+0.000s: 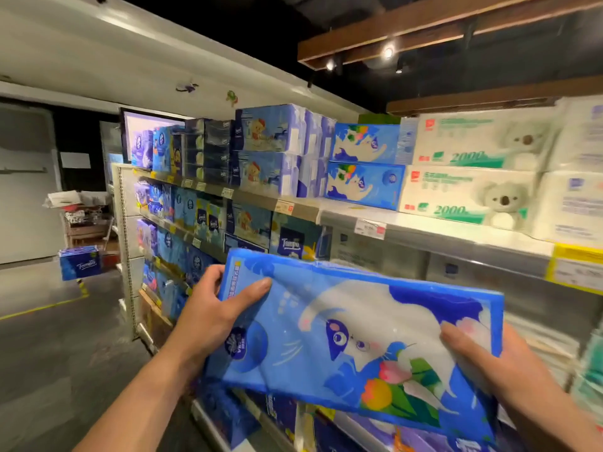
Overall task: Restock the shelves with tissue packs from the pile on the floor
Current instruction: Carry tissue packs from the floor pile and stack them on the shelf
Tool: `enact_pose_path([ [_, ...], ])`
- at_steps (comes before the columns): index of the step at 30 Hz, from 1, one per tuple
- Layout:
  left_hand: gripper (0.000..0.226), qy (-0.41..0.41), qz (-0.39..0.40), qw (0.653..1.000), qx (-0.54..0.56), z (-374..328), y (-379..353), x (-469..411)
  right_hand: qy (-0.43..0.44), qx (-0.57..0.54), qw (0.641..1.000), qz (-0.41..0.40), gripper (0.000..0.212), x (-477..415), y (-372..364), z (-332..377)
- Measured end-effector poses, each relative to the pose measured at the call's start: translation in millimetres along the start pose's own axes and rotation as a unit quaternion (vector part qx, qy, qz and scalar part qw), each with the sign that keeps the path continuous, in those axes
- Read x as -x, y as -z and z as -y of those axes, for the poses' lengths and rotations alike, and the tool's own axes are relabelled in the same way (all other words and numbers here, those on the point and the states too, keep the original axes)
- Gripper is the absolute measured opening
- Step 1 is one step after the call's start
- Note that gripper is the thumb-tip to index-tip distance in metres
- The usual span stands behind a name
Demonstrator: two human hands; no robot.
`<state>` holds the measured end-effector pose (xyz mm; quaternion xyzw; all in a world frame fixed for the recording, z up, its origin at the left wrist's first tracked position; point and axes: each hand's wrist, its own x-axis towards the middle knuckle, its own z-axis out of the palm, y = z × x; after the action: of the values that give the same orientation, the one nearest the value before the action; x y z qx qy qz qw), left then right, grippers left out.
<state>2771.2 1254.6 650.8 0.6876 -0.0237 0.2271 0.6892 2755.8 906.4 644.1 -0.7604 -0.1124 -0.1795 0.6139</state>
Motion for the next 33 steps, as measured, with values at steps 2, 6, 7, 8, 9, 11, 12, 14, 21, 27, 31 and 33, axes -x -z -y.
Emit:
enact_pose_path([
  [2, 0.056, -0.013, 0.009, 1.000, -0.007, -8, 9, -50, 0.027, 0.024, 0.999, -0.021, 0.056, -41, -20, 6],
  [6, 0.041, -0.058, 0.038, 0.998, 0.010, -16, 9, -145, 0.059, 0.049, 0.996, -0.053, 0.051, -113, -45, 23],
  [7, 0.038, -0.068, 0.050, 0.996, 0.016, -17, 6, -169, 0.074, 0.052, 0.994, -0.057, 0.044, -130, -51, 28],
  [8, 0.037, -0.076, 0.060, 0.995, 0.024, -17, 3, -193, 0.095, 0.056, 0.992, -0.055, 0.039, -148, -58, 33],
  [9, 0.036, -0.084, 0.067, 0.994, 0.030, -15, 0, -218, 0.116, 0.062, 0.990, -0.053, 0.037, -164, -66, 40],
  [11, 0.037, -0.104, 0.086, 0.990, 0.047, -14, -6, -268, 0.131, 0.058, 0.987, -0.078, 0.036, -200, -75, 44],
  [12, 0.037, -0.111, 0.102, 0.987, 0.052, -15, -10, -294, 0.135, 0.055, 0.984, -0.098, 0.039, -220, -79, 44],
  [14, 0.036, -0.119, 0.130, 0.982, 0.059, -18, -19, -348, 0.140, 0.064, 0.979, -0.130, 0.056, -262, -87, 48],
  [21, 0.023, -0.164, 0.160, 0.969, 0.087, 3, -78, -515, 0.139, 0.075, 0.971, -0.179, 0.039, -394, -110, 47],
  [27, 0.090, -0.186, 0.214, 0.957, -0.056, 55, -144, -579, 0.068, 0.168, 0.963, -0.198, 0.008, -466, -93, 2],
  [31, 0.117, -0.210, 0.176, 0.936, -0.221, 73, -171, -598, -0.069, 0.304, 0.930, -0.194, 0.032, -501, -90, -27],
  [33, 0.116, -0.242, 0.134, 0.921, -0.275, 80, -182, -607, -0.094, 0.324, 0.922, -0.192, 0.044, -520, -91, -36],
])
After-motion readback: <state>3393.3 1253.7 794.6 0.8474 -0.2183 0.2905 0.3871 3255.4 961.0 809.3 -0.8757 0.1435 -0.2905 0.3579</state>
